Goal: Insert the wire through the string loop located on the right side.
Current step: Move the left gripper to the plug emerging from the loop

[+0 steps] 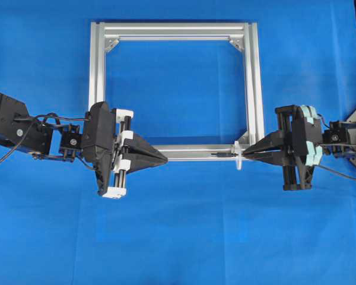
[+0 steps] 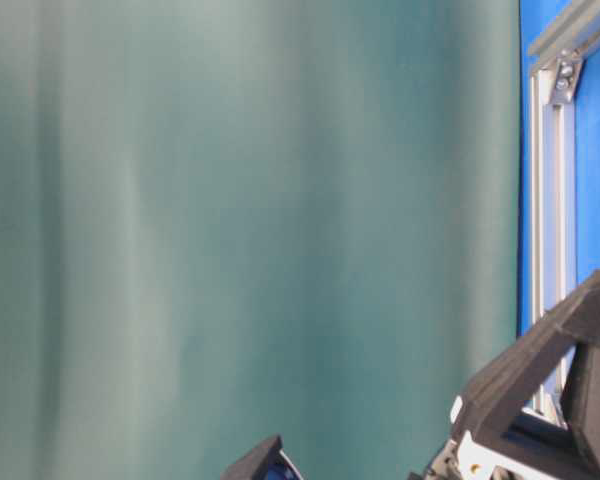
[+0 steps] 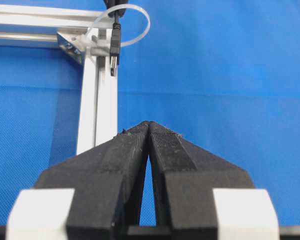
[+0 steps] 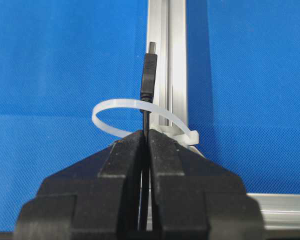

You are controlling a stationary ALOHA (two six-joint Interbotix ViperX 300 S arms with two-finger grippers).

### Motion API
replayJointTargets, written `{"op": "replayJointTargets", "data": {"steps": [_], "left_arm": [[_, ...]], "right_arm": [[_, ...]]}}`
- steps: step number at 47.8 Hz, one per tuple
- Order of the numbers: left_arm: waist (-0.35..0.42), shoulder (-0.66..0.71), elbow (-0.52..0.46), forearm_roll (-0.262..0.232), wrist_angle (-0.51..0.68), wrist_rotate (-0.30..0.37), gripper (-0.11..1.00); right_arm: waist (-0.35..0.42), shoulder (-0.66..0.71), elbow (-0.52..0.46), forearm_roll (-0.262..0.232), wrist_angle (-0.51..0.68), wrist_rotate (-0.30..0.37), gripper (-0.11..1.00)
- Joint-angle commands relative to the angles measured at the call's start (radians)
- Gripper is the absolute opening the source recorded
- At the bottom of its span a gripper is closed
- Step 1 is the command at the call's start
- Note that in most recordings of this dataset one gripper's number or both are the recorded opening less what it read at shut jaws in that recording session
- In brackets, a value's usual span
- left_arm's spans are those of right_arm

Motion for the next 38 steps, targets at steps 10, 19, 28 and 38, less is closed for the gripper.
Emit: {"op": "replayJointTargets", "data": {"steps": [10,19,28,38], "left_arm": [[0.025,0.028,-0.153,0.002,0.114,0.015,0.0],[0.051,0.092,-0.304,0.003,0.21,0.017,0.0],[0.06,0.146,-0.431,0.006,0.285,0.02,0.0],[0.063,0.169,-0.472,0.009,0.341,0.02,0.0]], "right_arm": [[-0.003,-0.006,-0.018,0.002,-0.011,0.002,-0.04],[-0.003,-0.005,-0.018,0.002,-0.011,0.002,-0.04],[-0.003,-0.005,-0.018,0.002,-0.009,0.002,-0.04],[-0.003,-0.005,-0.021,0.002,-0.011,0.002,-0.04]]}}
